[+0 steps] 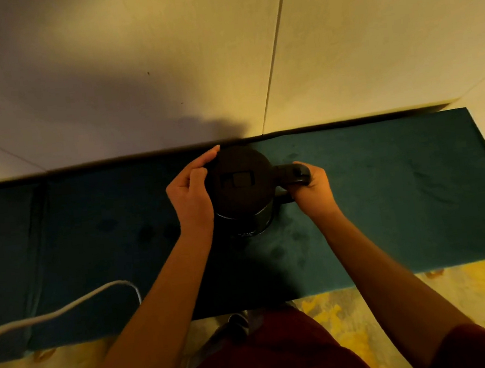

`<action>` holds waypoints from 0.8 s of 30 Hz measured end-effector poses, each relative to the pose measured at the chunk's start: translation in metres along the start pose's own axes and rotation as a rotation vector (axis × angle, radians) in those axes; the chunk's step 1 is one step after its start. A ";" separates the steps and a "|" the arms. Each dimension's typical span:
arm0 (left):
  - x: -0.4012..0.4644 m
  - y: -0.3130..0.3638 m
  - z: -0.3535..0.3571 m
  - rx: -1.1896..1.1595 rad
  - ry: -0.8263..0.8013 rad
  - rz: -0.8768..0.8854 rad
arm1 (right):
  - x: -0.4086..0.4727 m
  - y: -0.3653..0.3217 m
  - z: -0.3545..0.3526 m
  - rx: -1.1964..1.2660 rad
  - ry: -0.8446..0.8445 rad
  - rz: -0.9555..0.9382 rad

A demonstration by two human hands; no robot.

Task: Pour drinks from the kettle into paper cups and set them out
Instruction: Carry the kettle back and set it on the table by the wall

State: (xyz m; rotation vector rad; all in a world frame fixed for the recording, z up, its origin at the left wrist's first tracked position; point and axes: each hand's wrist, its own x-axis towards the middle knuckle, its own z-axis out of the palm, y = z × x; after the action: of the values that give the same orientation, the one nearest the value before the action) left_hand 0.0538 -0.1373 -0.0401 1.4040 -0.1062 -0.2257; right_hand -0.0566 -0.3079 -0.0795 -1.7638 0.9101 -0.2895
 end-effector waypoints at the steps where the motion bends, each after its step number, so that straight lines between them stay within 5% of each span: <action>1: 0.003 0.001 0.001 0.001 0.000 0.000 | 0.002 0.000 0.001 -0.006 0.006 0.012; 9: 0.015 0.003 0.028 0.019 -0.049 -0.018 | 0.004 0.007 -0.013 0.168 0.093 0.062; 24: 0.006 -0.011 0.002 0.079 -0.041 -0.037 | -0.004 0.016 0.006 0.044 0.046 0.087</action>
State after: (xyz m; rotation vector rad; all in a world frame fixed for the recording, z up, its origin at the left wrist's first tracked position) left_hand 0.0580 -0.1417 -0.0506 1.4814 -0.1242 -0.2835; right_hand -0.0630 -0.3027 -0.0948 -1.6780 1.0032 -0.2931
